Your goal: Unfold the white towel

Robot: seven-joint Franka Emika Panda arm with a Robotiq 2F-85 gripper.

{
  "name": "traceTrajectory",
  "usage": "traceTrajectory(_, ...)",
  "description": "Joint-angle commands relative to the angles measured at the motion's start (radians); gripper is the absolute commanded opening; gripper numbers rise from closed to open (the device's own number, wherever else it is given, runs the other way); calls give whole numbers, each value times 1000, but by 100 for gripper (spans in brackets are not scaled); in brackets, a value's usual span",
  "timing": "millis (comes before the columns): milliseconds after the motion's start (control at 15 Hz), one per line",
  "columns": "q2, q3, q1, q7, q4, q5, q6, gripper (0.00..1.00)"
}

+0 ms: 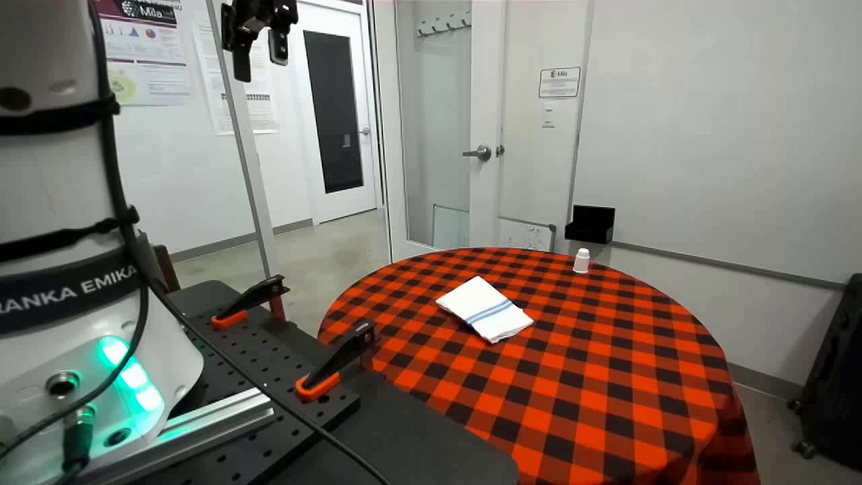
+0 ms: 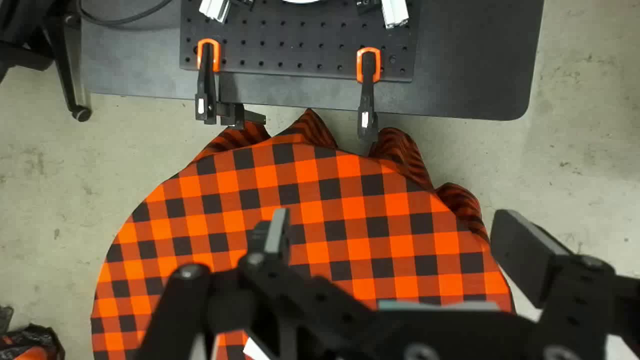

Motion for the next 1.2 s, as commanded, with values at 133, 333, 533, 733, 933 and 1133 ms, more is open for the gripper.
traceTrajectory(133,22,-31,8,-9,-8,-5,64,100)
traceTrajectory(333,101,-75,-16,-46,-34,-3,265,100)
traceTrajectory(533,220,-123,-40,-79,-35,-10,464,100)
traceTrajectory(733,422,-174,-71,-133,4,-13,674,100)
traceTrajectory(933,599,-227,-72,-202,58,33,825,100)
traceTrajectory(1133,786,-263,-63,-327,145,158,919,100)
